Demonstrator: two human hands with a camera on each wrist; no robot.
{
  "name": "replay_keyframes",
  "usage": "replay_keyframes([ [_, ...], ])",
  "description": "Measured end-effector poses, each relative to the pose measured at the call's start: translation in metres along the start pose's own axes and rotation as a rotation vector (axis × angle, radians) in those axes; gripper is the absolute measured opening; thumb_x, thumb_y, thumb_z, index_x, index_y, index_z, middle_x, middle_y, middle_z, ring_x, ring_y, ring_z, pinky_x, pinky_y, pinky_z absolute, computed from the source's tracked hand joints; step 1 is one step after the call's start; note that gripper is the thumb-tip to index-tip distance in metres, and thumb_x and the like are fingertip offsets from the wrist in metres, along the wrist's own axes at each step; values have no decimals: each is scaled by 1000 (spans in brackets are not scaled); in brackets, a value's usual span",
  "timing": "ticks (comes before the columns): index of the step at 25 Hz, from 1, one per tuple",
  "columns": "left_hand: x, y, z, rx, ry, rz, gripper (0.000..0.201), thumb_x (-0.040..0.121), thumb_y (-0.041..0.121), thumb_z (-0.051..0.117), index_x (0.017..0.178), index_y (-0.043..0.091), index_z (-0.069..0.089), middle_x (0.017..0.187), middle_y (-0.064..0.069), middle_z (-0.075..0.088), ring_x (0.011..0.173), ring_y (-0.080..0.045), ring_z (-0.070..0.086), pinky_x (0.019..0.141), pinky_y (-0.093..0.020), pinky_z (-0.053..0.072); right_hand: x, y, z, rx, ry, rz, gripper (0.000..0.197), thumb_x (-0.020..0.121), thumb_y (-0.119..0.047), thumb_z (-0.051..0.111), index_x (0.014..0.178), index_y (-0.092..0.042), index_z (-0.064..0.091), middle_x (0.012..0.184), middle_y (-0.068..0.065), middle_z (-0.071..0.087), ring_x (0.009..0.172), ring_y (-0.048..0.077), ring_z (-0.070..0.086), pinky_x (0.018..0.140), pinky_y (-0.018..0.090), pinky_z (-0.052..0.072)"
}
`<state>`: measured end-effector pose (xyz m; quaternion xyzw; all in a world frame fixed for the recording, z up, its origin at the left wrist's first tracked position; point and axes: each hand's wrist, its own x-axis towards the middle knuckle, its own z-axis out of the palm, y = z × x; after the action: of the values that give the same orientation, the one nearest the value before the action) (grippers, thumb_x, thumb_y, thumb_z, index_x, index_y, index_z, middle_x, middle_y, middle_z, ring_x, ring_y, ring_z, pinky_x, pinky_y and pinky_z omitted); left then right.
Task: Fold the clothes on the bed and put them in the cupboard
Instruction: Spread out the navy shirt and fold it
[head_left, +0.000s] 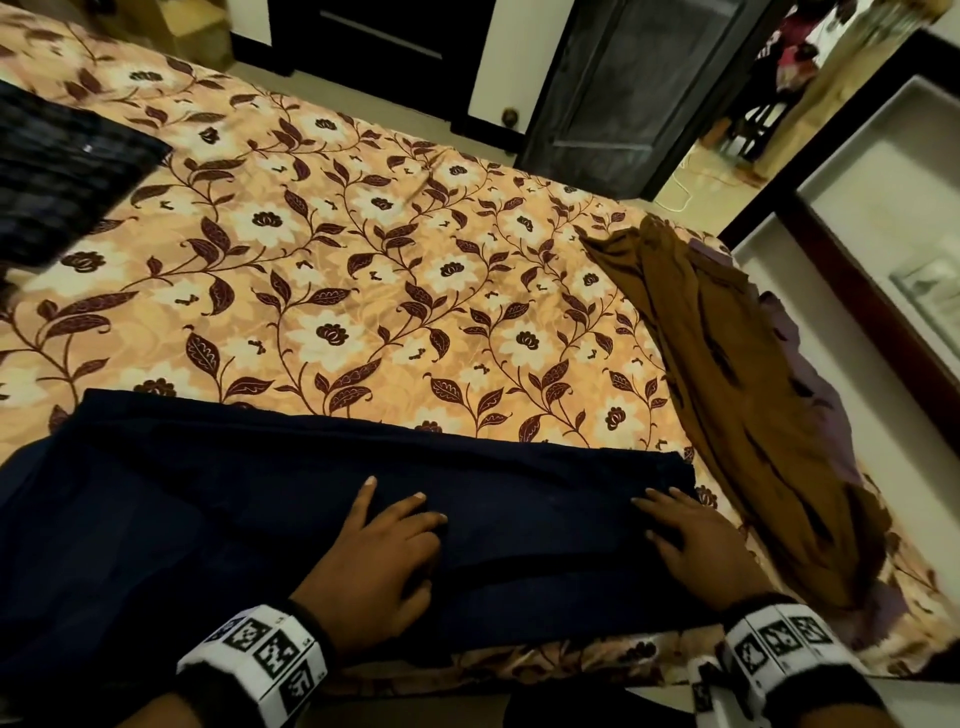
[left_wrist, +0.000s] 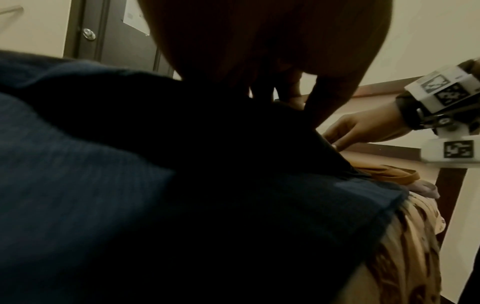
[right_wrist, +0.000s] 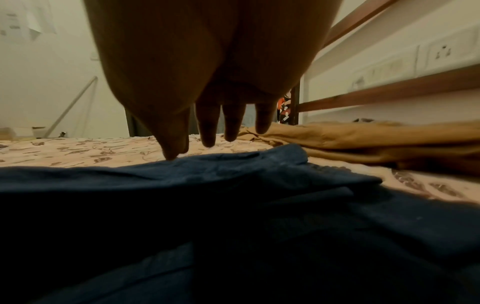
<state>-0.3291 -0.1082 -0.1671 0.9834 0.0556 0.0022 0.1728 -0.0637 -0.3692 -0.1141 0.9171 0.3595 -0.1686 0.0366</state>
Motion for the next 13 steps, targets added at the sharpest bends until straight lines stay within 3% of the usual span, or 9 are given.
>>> replay_keyframes([
  [3, 6, 7, -13, -134, -53, 46, 14, 76, 45, 49, 79, 34, 56, 131, 15, 59, 133, -9, 46, 118, -43, 2, 25, -33, 5, 70, 47, -27, 47, 97, -25, 49, 144, -29, 40, 155, -5, 28, 145, 18, 22, 117, 38, 21],
  [5, 7, 1, -5, -97, -84, 37, 27, 85, 51, 43, 91, 29, 58, 149, 14, 41, 146, -9, 23, 116, -40, -16, 48, -32, 14, 150, 89, 86, 50, 97, -21, 48, 146, -24, 38, 155, 1, 29, 144, 23, 24, 115, 42, 25],
  [6, 5, -5, 0, -55, -74, 51, 30, 88, 56, 41, 93, 31, 57, 152, 15, 36, 147, -9, 20, 115, -39, -17, 57, -25, 16, 153, 109, 170, 52, 96, -17, 48, 146, -22, 37, 154, 5, 30, 142, 26, 27, 113, 44, 29],
  [9, -3, -14, 7, -91, -178, -49, 31, 90, 68, 35, 94, 42, 53, 138, 17, 52, 134, -9, 46, 115, -34, 1, 72, 14, 18, 185, 120, 431, 56, 87, -17, 57, 141, -20, 40, 146, 11, 41, 129, 36, 41, 103, 48, 39],
  [13, 0, -10, 16, -12, -233, -75, 46, 88, 71, 37, 120, 41, 52, 141, 8, 52, 135, -15, 36, 109, -47, 19, 75, 39, 8, 609, 167, 528, 53, 78, -18, 78, 125, -11, 56, 124, 15, 59, 111, 36, 57, 94, 38, 46],
])
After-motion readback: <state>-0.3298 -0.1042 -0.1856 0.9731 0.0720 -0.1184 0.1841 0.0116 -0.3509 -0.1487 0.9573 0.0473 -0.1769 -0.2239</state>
